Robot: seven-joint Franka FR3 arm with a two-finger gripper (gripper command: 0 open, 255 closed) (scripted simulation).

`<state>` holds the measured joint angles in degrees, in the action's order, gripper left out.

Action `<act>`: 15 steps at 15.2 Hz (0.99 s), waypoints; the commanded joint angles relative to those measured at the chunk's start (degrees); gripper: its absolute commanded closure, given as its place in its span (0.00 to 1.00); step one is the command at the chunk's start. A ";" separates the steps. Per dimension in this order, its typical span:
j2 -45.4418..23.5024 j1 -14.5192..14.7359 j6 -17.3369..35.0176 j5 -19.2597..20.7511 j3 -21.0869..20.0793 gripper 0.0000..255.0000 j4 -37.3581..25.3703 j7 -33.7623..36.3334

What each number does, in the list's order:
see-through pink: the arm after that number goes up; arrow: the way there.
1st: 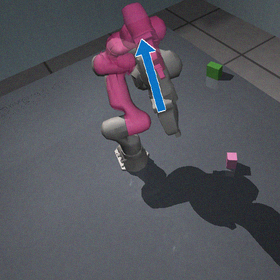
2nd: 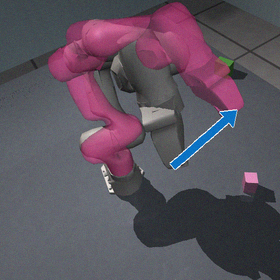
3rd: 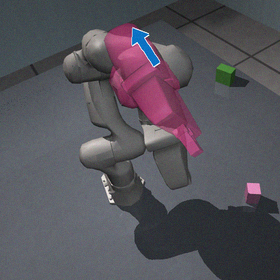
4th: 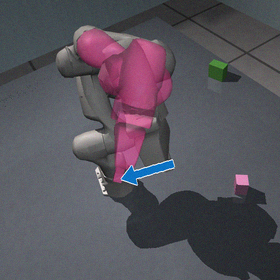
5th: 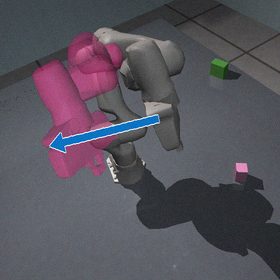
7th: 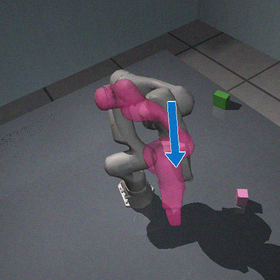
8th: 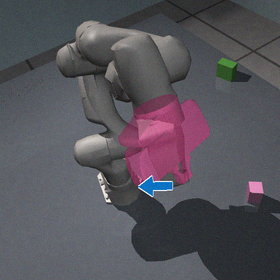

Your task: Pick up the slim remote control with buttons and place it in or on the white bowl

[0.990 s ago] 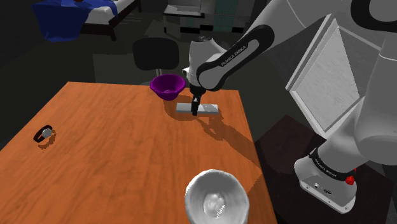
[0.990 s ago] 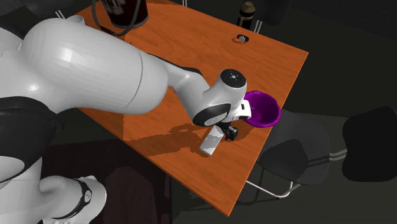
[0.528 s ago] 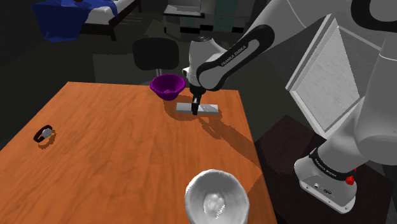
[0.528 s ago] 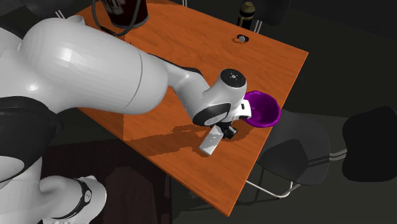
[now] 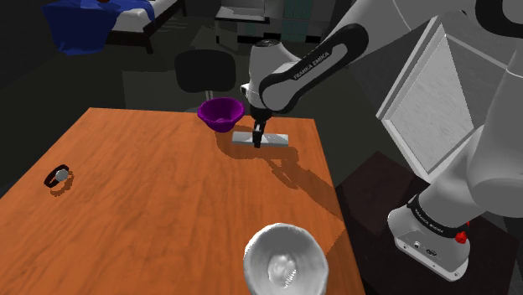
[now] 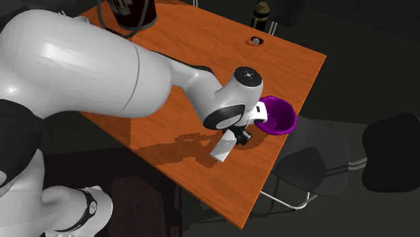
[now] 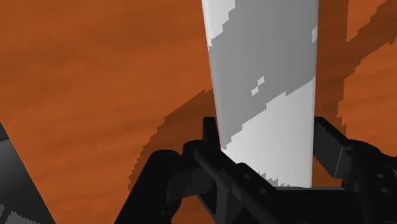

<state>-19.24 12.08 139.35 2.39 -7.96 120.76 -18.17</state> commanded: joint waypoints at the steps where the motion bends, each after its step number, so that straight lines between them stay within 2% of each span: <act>1: 1.09 -0.13 -1.32 -0.23 -0.10 1.00 -0.24 -0.20; 15: 7.96 -0.54 -10.73 -1.61 -0.60 1.00 -2.85 -1.01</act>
<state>-11.80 11.60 129.43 0.89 -8.56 118.21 -19.06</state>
